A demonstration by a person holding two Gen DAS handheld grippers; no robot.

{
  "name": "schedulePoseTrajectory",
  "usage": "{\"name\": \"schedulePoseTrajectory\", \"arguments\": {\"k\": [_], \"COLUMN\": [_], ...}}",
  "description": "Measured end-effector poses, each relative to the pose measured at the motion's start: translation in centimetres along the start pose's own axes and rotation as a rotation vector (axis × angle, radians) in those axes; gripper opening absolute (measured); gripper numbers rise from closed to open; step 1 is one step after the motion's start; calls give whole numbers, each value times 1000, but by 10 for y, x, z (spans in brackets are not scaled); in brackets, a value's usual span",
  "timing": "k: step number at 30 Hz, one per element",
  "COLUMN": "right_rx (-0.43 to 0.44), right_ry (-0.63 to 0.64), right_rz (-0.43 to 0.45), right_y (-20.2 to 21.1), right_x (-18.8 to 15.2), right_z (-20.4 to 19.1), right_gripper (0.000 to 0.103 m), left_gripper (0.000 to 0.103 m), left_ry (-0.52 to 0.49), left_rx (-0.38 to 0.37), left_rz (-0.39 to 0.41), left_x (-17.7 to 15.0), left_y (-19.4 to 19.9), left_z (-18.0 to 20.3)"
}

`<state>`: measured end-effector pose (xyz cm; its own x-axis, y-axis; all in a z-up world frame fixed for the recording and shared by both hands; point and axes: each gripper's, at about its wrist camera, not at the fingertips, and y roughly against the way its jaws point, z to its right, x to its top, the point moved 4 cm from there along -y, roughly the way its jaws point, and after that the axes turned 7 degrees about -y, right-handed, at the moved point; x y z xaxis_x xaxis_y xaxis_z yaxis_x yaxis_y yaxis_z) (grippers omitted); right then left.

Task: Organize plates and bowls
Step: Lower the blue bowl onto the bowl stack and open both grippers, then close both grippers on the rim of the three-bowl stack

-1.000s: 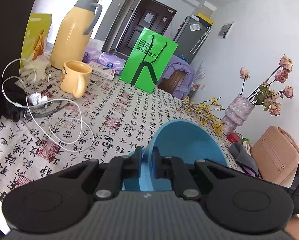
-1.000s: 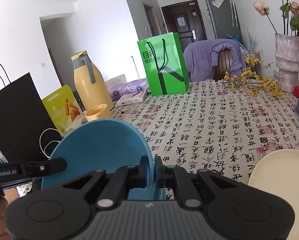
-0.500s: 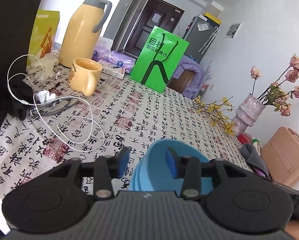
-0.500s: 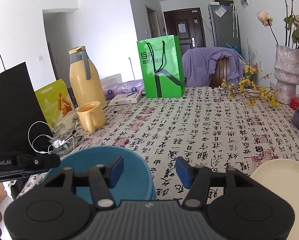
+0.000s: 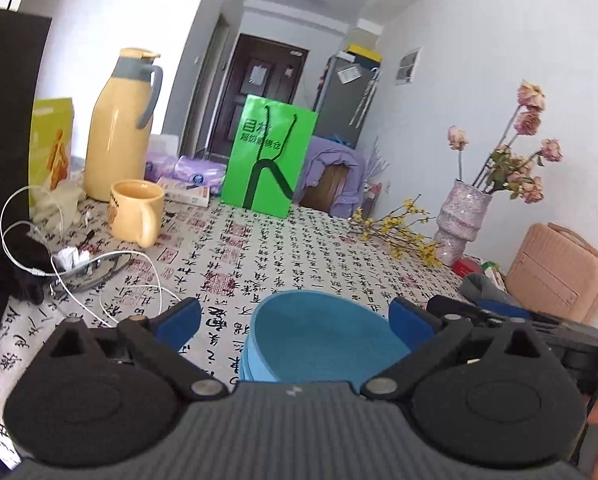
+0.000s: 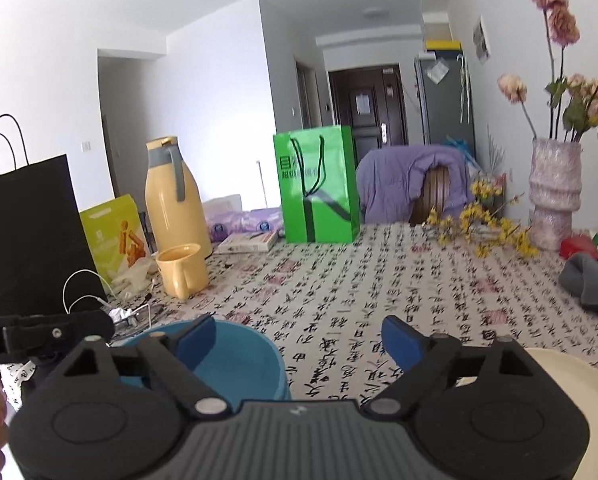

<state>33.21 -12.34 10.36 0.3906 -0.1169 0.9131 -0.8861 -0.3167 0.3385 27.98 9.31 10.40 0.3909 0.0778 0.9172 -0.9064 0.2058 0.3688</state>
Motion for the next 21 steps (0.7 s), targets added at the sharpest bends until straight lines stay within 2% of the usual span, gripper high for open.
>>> {"name": "schedulePoseTrajectory", "arguments": {"k": [5, 10, 14, 21], "right_rx": [-29, -63, -82, -128], "right_ry": [37, 28, 17, -12], "right_rz": [57, 105, 85, 71], "right_y": [29, 65, 85, 111], "right_x": [-16, -45, -73, -123], "right_z": [1, 1, -7, -31], "right_gripper": [94, 94, 95, 95], "left_gripper": [103, 103, 103, 103], "left_ry": [-66, -114, -153, -204], "left_rx": [-18, -72, -102, -106], "left_rz": [36, 26, 42, 41], "left_x": [-17, -38, -59, -97], "left_y": [23, 48, 70, 103], "left_z": [0, 0, 4, 8]}}
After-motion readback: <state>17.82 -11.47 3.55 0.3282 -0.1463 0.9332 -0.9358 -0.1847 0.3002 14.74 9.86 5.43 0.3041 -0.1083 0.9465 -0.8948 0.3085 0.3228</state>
